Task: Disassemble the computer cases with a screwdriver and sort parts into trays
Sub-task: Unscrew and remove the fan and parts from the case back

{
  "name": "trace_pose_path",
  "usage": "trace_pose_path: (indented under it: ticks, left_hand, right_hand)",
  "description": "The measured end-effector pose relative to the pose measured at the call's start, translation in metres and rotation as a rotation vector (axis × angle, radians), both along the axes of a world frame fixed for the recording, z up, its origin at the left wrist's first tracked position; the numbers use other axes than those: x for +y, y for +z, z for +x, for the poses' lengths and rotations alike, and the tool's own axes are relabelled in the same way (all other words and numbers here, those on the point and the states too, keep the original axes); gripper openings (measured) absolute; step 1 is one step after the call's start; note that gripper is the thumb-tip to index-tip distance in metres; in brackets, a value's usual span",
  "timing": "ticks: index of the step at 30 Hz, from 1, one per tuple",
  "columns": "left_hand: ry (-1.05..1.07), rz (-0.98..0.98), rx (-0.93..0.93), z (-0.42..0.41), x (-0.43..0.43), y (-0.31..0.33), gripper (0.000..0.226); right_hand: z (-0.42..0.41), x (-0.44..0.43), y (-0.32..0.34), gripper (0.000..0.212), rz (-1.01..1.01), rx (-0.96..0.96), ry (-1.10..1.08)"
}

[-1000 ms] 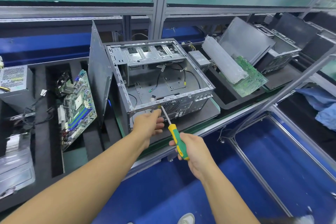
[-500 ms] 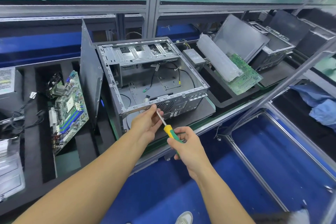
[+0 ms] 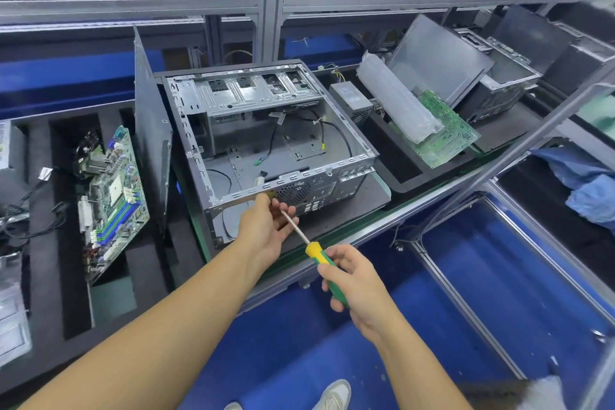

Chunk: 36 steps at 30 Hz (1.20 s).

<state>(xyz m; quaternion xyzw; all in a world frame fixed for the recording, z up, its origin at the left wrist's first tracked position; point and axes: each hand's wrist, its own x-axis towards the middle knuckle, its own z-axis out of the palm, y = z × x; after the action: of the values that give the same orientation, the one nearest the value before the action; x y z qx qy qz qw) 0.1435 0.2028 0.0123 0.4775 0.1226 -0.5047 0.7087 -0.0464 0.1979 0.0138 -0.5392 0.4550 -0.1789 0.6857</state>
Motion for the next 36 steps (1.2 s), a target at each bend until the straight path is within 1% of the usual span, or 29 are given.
trace_pose_path:
  ticks: [3,5,7,9,11,14,16,18,20,22,24,27,29,30,32,33,36]
  left_hand:
    - [-0.004,0.027,-0.018,-0.011,-0.003,-0.004,0.031]
    - [0.004,0.051,-0.007,-0.016,-0.013,-0.005,0.032]
    - [-0.015,0.066,0.03,-0.023,-0.027,-0.003,0.032]
    - [-0.081,0.079,0.033,-0.037,-0.045,-0.006,0.032]
    - [-0.235,0.088,-0.036,-0.054,-0.062,-0.014,0.03]
    - [-0.501,0.074,-0.15,-0.088,-0.113,-0.019,0.027]
    - [-0.593,0.09,-0.239,-0.107,-0.159,-0.021,0.021]
    - [-0.623,0.117,-0.286,-0.122,-0.211,-0.021,0.016]
    - [-0.613,0.17,-0.285,-0.132,-0.262,-0.023,0.014]
    - [-0.594,0.245,-0.31,-0.136,-0.302,-0.027,0.015]
    - [-0.598,0.284,-0.331,-0.135,-0.327,-0.032,0.02]
    - [-0.627,0.283,-0.31,-0.129,-0.332,-0.039,0.032]
    - [-0.619,0.277,-0.301,-0.127,-0.317,-0.039,0.033]
    - [-0.613,0.289,-0.348,-0.129,-0.307,-0.039,0.03]
    - [-0.667,0.289,-0.524,-0.136,-0.283,-0.033,0.02]
    - [-0.714,0.252,-0.602,-0.139,-0.272,-0.026,0.019]
    - [-0.868,0.056,-0.81,-0.136,-0.235,0.007,0.024]
  right_hand:
    - [-0.008,-0.012,0.0,0.017,0.006,-0.003,0.026]
    - [-0.012,-0.022,0.002,0.024,0.03,-0.013,0.01]
    - [-0.018,-0.036,0.006,0.033,0.079,-0.068,-0.029]
    - [-0.028,-0.058,0.011,0.038,0.11,-0.137,-0.056]
    - [-0.036,-0.08,0.02,0.037,0.09,-0.188,-0.075]
    - [-0.051,-0.128,0.03,0.023,0.038,-0.263,-0.135]
    - [-0.065,-0.162,0.036,0.02,0.023,-0.293,-0.191]
    - [-0.082,-0.196,0.041,0.018,0.005,-0.312,-0.249]
    - [-0.101,-0.227,0.043,0.02,-0.008,-0.303,-0.297]
    - [-0.119,-0.254,0.044,0.027,-0.012,-0.272,-0.336]
    - [-0.133,-0.276,0.044,0.033,-0.014,-0.252,-0.37]
    - [-0.142,-0.3,0.042,0.029,-0.009,-0.253,-0.403]
    - [-0.14,-0.306,0.039,0.028,0.008,-0.276,-0.431]
    - [-0.136,-0.306,0.037,0.027,0.019,-0.301,-0.435]
    - [-0.123,-0.299,0.036,0.026,0.042,-0.369,-0.403]
    - [-0.114,-0.292,0.037,0.026,0.051,-0.406,-0.367]
    - [-0.089,-0.264,0.038,0.026,0.058,-0.489,-0.239]
